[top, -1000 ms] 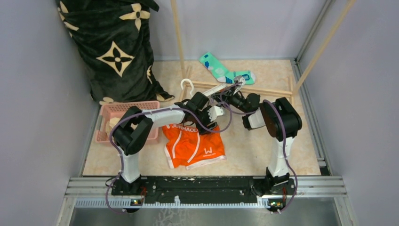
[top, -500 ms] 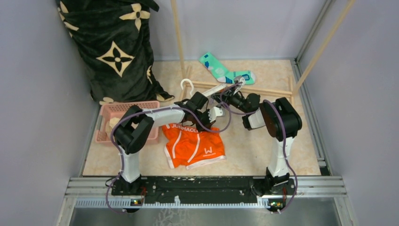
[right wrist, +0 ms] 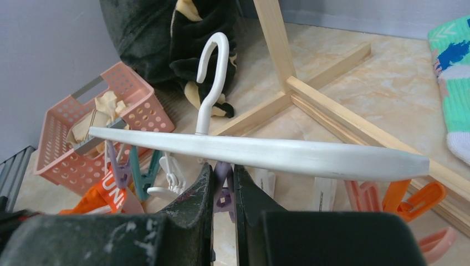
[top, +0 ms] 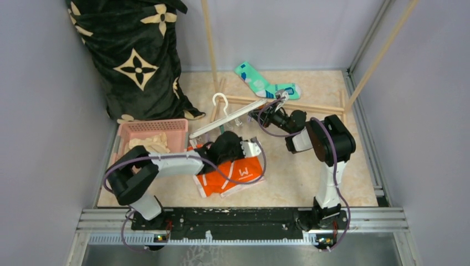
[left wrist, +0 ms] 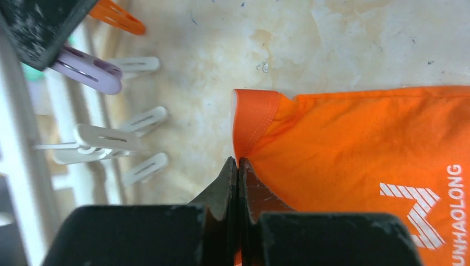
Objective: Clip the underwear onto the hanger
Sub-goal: Adjust the underwear at the center of the board.
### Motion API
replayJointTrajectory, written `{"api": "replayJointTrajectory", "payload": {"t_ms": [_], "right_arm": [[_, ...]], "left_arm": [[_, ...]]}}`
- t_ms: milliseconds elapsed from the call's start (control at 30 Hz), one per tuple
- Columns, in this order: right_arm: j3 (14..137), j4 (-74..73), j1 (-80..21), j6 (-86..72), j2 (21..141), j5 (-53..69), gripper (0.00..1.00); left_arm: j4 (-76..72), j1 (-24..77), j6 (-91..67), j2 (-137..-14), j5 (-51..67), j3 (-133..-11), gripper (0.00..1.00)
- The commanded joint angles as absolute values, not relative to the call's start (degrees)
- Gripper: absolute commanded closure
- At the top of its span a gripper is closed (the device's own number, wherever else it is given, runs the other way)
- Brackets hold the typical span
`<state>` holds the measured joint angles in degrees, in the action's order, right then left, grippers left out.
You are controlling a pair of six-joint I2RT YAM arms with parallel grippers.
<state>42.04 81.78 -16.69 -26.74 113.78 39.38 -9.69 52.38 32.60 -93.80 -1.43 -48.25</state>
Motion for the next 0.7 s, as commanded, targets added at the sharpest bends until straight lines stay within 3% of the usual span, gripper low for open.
{"api": "replayJointTrajectory", "payload": {"t_ms": [0, 200, 267, 433, 667], "right_arm": [[42.5, 87.2, -16.5, -26.3, 112.8, 40.2, 1.0], [42.5, 87.1, -16.5, -26.3, 112.6, 40.5, 1.0], [42.3, 86.7, -16.5, -26.1, 112.3, 40.4, 1.0], [42.3, 86.6, -16.5, -26.0, 111.9, 40.5, 1.0], [42.0, 86.8, -16.5, -25.9, 111.8, 40.5, 1.0]], "left_arm": [[-45.3, 60.1, 49.2, -94.0, -28.5, -37.3, 1.0], [-79.7, 61.0, 72.2, -103.8, -43.5, -36.2, 1.0], [-85.0, 59.4, 76.9, -106.0, -45.5, -39.7, 1.0], [-86.4, 58.9, 80.6, -105.3, -43.4, -43.3, 1.0], [-79.8, 64.8, 75.4, -103.2, -42.1, -35.2, 0.99]]}}
